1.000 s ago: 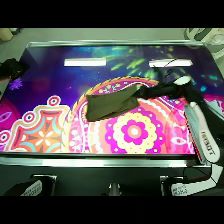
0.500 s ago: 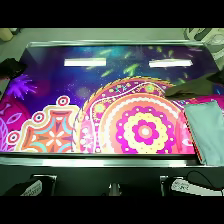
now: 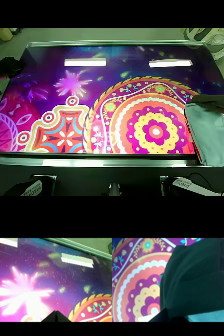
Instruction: Fold the shirts.
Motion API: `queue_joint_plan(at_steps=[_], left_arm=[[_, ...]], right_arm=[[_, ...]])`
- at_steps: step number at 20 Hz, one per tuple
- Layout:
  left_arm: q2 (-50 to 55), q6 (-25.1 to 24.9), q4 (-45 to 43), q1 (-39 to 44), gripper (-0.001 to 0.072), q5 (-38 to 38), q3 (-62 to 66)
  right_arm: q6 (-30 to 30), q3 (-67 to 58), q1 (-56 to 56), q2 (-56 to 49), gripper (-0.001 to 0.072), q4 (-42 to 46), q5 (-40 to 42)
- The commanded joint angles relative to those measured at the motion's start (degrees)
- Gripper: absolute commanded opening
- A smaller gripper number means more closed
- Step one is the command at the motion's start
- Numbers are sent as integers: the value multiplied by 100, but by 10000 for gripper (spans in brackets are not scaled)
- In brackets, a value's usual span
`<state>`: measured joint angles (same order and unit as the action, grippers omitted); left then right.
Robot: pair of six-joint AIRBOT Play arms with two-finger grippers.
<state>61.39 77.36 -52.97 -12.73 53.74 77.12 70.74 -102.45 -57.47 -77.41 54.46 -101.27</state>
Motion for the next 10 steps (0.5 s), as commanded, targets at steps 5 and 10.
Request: queue_joint_plan(at_steps=[5,10], left_arm=[[2,-24,0,-4,23,-17,-2],[-22,-24,24,-4,23,28,0]], right_arm=[[-807,1821,-260,909,19,2837,-481],[-909,3661,-260,1274,19,4006,72]])
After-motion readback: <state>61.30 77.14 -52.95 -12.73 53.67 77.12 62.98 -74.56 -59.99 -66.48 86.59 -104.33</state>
